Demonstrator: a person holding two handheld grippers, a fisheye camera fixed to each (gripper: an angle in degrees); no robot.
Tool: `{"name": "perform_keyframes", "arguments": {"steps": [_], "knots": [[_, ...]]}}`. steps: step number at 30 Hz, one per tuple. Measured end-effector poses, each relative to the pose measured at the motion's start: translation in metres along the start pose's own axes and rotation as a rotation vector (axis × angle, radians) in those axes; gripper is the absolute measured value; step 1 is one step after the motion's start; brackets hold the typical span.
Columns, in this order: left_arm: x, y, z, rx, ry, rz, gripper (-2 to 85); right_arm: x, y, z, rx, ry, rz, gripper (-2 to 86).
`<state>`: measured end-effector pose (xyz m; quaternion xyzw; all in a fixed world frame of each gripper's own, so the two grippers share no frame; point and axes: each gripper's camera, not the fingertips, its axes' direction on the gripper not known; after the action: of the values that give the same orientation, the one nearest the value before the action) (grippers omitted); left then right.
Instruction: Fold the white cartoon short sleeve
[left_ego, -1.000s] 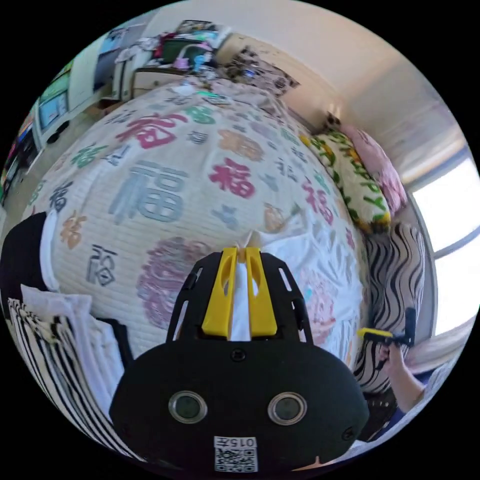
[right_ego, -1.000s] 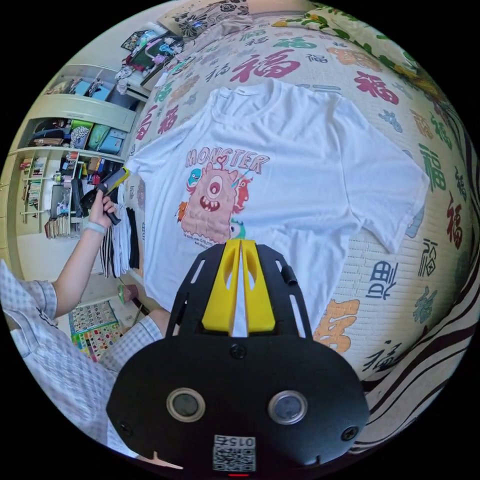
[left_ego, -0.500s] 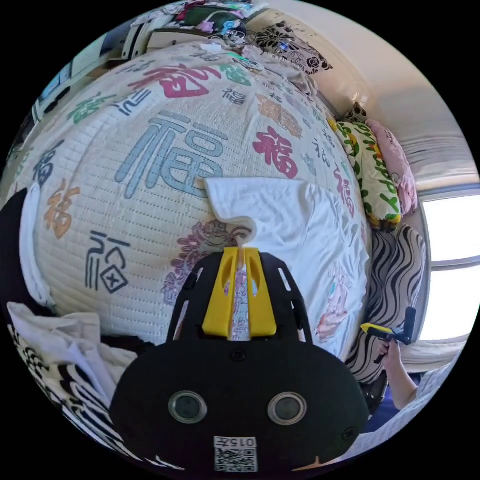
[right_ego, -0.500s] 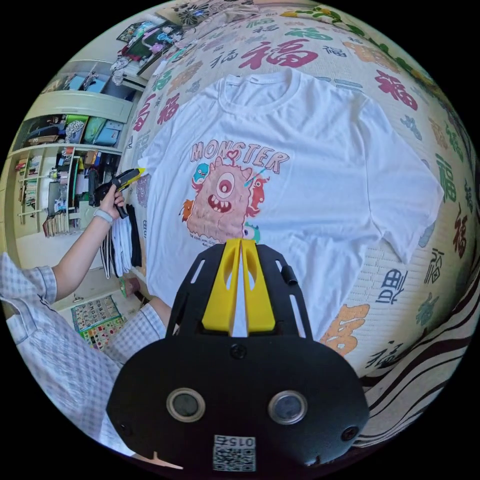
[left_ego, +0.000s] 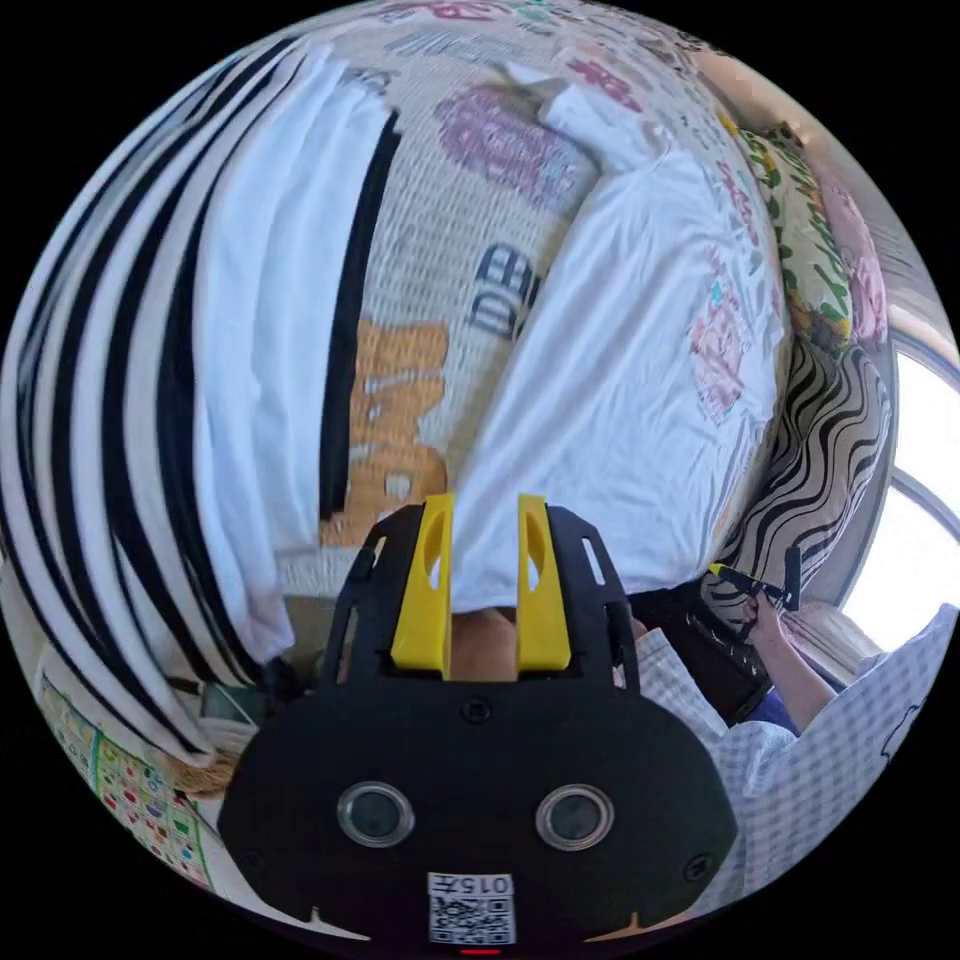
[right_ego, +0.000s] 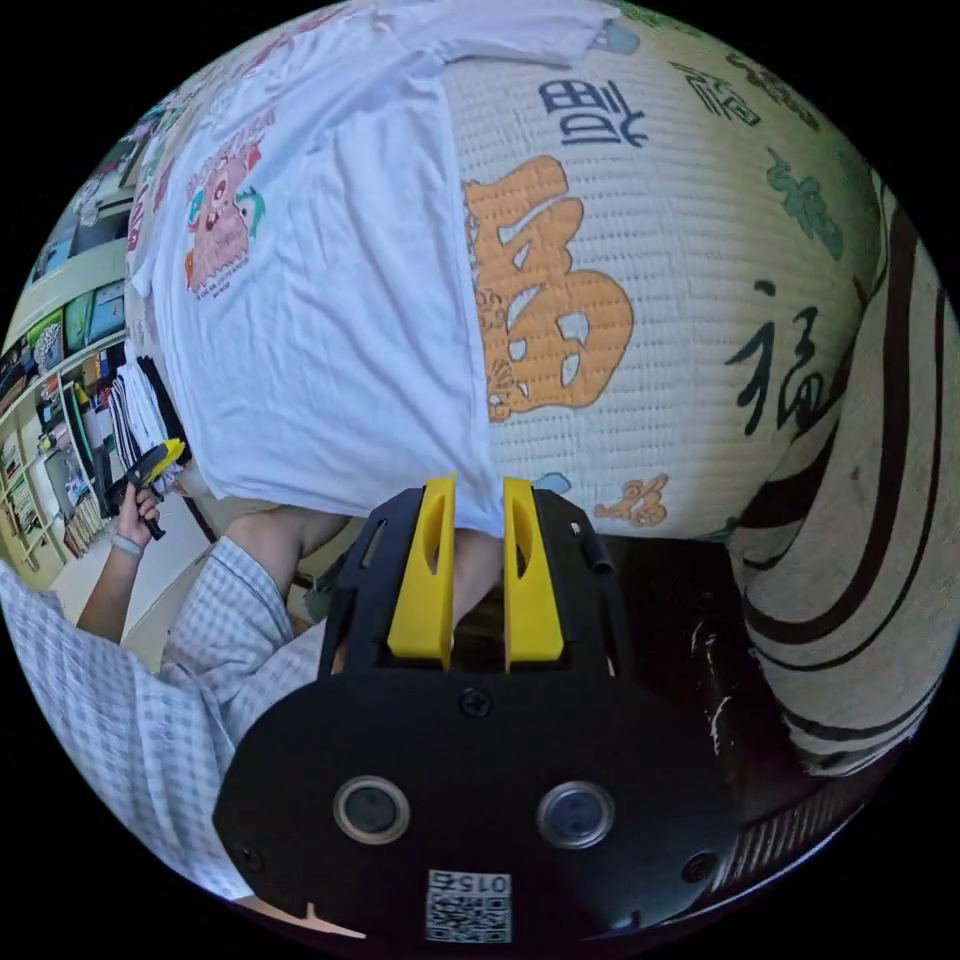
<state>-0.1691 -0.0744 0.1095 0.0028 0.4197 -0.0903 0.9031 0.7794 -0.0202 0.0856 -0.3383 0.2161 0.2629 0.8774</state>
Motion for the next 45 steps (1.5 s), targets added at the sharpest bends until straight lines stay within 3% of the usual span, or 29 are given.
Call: {"name": "perform_keyframes", "arguments": {"steps": [7, 12, 17, 21, 24, 31, 36, 45], "knots": [[0.019, 0.009, 0.043, 0.007, -0.133, 0.046, 6.4, -0.012, -0.006, 0.040, -0.007, -0.013, 0.018, 6.5], [0.028, 0.009, 0.055, -0.029, -0.142, 0.128, 0.0, -0.016, 0.001, 0.045, -0.019, 0.004, -0.048, -0.4], [0.034, 0.014, 0.066, -0.028, -0.177, 0.175, -0.3, -0.011, 0.021, 0.059, -0.044, 0.006, -0.017, -0.8], [0.032, 0.011, 0.090, -0.035, -0.182, 0.183, 0.1, 0.002, 0.026, 0.065, 0.045, -0.066, 0.052, -0.3], [0.032, 0.019, 0.102, -0.006, -0.286, 0.198, 1.5, 0.005, 0.032, 0.069, 0.088, -0.055, 0.052, 2.1], [0.035, 0.010, 0.169, -0.044, -0.207, 0.190, 8.2, 0.014, 0.022, 0.100, 0.058, -0.137, 0.027, 6.4], [0.048, 0.003, 0.201, -0.119, -0.217, 0.219, 1.1, -0.007, 0.002, 0.124, -0.030, -0.092, -0.048, 0.6], [0.061, -0.007, 0.242, -0.112, -0.302, 0.207, -0.7, 0.019, 0.015, 0.124, -0.047, -0.035, -0.001, -0.9]]}}
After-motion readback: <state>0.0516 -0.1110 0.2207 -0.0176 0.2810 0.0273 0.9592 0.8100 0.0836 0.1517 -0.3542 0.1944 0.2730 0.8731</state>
